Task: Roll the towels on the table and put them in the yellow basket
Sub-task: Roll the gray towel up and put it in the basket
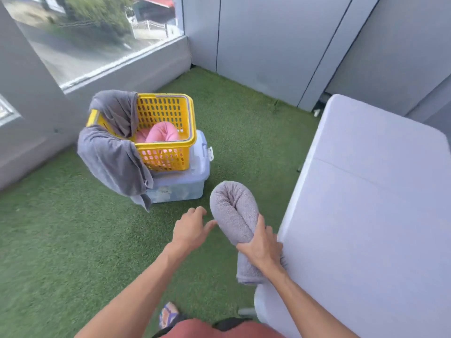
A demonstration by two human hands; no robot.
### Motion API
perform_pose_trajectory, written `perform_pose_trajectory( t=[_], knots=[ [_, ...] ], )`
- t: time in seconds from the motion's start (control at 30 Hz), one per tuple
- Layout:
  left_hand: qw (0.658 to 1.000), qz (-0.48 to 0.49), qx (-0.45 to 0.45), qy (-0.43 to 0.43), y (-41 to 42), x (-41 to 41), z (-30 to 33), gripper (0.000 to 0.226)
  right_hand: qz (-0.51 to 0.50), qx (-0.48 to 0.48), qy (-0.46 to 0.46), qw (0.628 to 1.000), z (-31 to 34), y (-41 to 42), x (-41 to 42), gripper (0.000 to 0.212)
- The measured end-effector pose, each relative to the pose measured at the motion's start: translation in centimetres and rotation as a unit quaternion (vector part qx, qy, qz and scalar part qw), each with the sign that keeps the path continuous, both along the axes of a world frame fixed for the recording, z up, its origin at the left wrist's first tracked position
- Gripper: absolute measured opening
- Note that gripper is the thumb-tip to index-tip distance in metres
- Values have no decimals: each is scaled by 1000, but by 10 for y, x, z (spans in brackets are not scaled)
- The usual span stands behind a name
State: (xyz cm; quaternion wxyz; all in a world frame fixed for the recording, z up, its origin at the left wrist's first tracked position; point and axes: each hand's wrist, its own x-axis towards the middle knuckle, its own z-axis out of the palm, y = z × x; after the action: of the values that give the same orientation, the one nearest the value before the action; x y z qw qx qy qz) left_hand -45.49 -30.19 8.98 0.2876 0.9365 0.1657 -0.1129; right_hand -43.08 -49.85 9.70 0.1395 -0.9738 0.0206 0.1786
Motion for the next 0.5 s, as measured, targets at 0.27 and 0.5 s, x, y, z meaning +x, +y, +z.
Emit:
perform_pose_trajectory(
  t=[0.27,0.5],
  knots=[
    [992,87,81,-43,172,32,-6,44,77,45,14,996,5,166,72,109],
    [982,112,120,-92,274,113,-22,44,131,53,1,990,-6,284,191,109]
  ],
)
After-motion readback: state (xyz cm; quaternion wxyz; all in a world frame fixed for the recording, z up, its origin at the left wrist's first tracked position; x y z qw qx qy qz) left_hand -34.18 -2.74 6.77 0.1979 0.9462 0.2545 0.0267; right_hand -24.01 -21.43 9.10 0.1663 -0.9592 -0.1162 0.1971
